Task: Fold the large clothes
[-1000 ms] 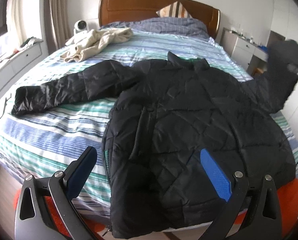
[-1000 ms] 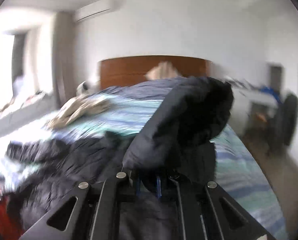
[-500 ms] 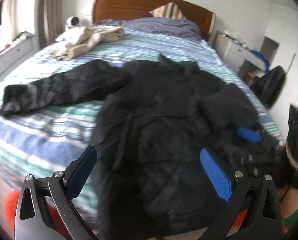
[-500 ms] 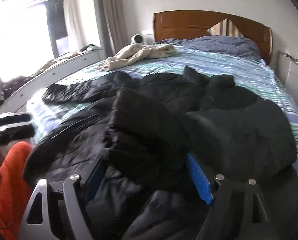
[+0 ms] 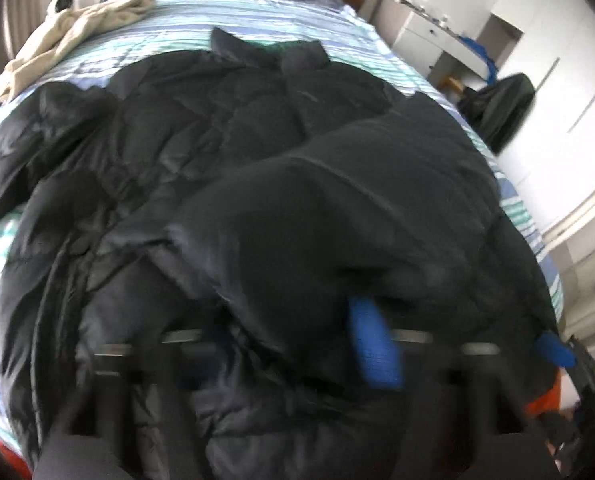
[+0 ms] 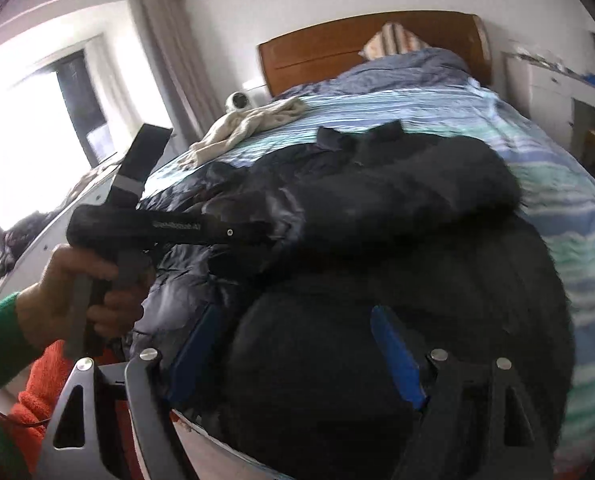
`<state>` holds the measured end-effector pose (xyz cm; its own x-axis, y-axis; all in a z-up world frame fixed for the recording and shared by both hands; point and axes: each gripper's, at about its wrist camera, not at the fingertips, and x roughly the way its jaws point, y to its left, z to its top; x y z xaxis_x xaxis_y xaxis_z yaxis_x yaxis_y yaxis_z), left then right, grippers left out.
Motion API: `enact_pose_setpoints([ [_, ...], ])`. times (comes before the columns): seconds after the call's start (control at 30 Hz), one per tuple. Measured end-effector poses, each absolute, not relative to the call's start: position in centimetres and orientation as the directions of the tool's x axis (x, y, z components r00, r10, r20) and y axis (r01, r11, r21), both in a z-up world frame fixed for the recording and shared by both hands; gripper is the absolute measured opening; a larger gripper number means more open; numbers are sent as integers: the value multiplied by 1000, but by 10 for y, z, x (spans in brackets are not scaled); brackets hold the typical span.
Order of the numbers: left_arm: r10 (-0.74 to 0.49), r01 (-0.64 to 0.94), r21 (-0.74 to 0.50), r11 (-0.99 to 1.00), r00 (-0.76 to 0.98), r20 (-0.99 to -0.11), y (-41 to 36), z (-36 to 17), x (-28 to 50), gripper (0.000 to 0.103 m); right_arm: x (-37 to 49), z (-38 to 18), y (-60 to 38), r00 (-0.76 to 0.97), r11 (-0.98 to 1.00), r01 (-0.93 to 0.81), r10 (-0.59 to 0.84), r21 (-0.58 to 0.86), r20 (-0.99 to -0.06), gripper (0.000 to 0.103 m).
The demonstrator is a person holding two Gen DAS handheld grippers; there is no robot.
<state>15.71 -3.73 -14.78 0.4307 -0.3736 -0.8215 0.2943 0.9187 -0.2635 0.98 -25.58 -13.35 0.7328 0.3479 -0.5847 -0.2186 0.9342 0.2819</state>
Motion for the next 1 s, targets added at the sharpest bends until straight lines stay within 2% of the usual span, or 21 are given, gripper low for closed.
enact_pose_setpoints([
  [0.07, -376, 318, -250, 914, 439, -816, -39, -137, 164, 11, 18, -127, -270, 739, 936, -189, 334, 297, -584, 81],
  [0.17, -347, 331, -196, 923, 496, -796, -34, -112, 184, 10, 46, -107, -293, 761, 955, -133, 269, 264, -591, 80],
  [0.2, -333, 321, -182, 929, 519, -787, -28, -101, 196, 10, 60, -98, -302, 767, 960, -113, 249, 258, -591, 71],
  [0.23, -326, 310, -178, 934, 534, -780, -20, -94, 200, 10, 77, -91, -311, 762, 962, -93, 234, 257, -603, 55],
  [0.3, -303, 286, -161, 945, 572, -762, -7, -83, 220, 10, 114, -82, -329, 753, 966, -39, 197, 257, -627, 38],
  [0.4, -257, 252, -124, 960, 611, -749, 8, -86, 248, 10, 171, -86, -352, 751, 959, 34, 162, 282, -640, 37],
  [0.53, -206, 205, -99, 974, 611, -764, 23, -112, 277, 10, 234, -118, -368, 720, 934, 70, 195, 349, -666, 37],
  [0.67, -183, 176, -98, 979, 571, -800, 36, -146, 289, 11, 281, -188, -365, 553, 954, 119, 167, 276, -816, 34],
  [0.73, -198, 177, -118, 977, 548, -813, 42, -162, 289, 14, 286, -206, -361, 511, 958, 109, 176, 266, -841, 34],
  [0.9, -189, 187, -101, 977, 543, -818, 43, -177, 287, 17, 298, -191, -352, 454, 975, 79, 149, 207, -878, 34],
  [1.0, -208, 177, -131, 975, 539, -816, 46, -183, 287, 19, 313, -155, -358, 557, 975, 70, 138, 212, -819, 35],
])
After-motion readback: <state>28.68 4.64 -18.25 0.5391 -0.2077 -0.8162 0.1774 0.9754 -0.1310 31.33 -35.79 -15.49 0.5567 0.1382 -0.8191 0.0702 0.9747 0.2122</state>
